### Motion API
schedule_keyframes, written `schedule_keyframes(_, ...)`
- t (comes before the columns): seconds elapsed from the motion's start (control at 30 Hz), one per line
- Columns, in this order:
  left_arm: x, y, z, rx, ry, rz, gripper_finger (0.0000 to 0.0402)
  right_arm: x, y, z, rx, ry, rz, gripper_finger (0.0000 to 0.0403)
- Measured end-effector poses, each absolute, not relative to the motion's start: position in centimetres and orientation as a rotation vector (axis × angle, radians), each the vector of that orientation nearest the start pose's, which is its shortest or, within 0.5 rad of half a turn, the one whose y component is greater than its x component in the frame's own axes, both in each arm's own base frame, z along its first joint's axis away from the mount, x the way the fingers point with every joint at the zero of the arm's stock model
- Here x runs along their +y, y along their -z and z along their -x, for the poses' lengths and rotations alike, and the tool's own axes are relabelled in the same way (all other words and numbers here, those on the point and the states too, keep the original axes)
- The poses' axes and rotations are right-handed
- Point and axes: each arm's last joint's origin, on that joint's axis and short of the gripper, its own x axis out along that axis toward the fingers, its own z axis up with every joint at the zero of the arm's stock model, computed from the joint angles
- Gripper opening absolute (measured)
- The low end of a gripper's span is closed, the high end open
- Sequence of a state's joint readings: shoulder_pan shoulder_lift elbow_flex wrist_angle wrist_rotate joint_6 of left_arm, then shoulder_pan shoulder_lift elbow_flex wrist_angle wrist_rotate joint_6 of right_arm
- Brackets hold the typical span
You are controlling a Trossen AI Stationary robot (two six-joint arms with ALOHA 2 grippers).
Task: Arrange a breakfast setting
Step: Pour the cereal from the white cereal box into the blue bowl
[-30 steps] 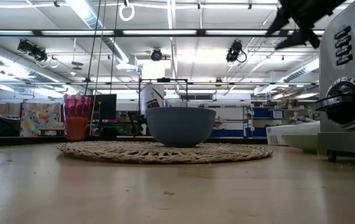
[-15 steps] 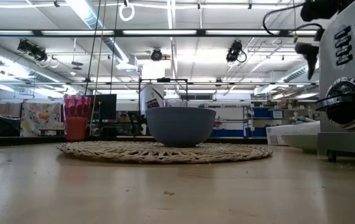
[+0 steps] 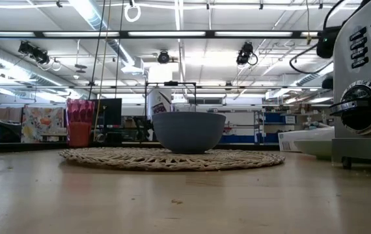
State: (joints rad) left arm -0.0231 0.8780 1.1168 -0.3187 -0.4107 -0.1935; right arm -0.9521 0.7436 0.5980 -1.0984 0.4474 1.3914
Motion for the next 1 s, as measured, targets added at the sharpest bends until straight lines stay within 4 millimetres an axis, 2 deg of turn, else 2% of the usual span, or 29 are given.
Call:
schedule_keyframes(0.23,0.8,-41.5,-16.9,0.042,-0.394,0.178,0.0191,-11.5,-20.5,-4.1,0.422,2.01,-1.38,0.0276)
schedule_keyframes(0.33,0.8,-41.5,-16.9,0.042,-0.393,0.178,0.0191,-12.4,-20.4,-3.7,0.404,1.989,-1.397,0.0278)
schedule_keyframes(0.5,0.8,-41.5,-16.9,0.042,-0.393,0.178,0.0191,-14.0,-19.8,-4.0,0.37,1.857,-1.454,0.0274)
schedule_keyframes(0.7,0.8,-41.5,-16.9,0.04,-0.394,0.19,0.0191,-14.5,-18.7,-4.8,0.489,1.825,-1.452,0.0266)
schedule_keyframes(1.0,0.8,-41.5,-16.9,0.039,-0.394,0.191,0.0191,-13.5,-18.6,-7.4,0.501,1.717,-1.487,0.0265)
